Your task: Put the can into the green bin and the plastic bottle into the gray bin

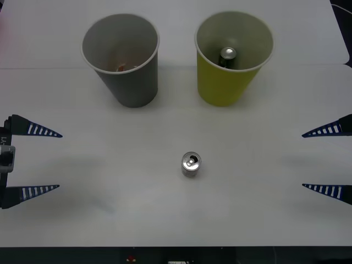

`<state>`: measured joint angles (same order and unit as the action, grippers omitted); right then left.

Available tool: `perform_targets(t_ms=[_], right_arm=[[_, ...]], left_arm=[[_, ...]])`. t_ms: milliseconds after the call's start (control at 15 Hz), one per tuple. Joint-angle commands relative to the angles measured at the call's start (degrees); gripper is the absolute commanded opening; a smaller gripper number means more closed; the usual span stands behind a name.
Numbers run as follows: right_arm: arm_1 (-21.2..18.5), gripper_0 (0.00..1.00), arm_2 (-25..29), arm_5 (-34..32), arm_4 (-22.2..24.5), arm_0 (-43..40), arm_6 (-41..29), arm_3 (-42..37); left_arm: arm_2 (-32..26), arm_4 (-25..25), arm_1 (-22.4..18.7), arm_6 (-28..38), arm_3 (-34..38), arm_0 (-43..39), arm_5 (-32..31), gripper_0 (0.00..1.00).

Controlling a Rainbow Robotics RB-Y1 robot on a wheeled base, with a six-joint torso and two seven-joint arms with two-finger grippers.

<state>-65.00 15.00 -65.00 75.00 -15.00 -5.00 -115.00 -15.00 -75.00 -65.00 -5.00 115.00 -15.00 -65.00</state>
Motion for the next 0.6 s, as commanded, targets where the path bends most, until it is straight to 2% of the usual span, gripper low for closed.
perform_targets(t_ms=[67, 400, 600], right_arm=[[0.0, 1.0, 0.0, 0.0, 0.0, 0.0, 0.0, 0.0], [0.58, 1.0, -0.76, 1.28, -1.79, -0.73, 1.13, 1.71], [0.66, 1.0, -4.1, 5.5, -2.14, -0.64, 2.1, 1.89]], left_arm=[[0.0, 0.0, 0.0, 0.0, 0.0, 0.0, 0.0, 1.0], [0.0, 0.0, 0.0, 0.0, 0.0, 0.0, 0.0, 1.0], [0.0, 0.0, 0.0, 0.0, 0.0, 0.0, 0.0, 1.0]])
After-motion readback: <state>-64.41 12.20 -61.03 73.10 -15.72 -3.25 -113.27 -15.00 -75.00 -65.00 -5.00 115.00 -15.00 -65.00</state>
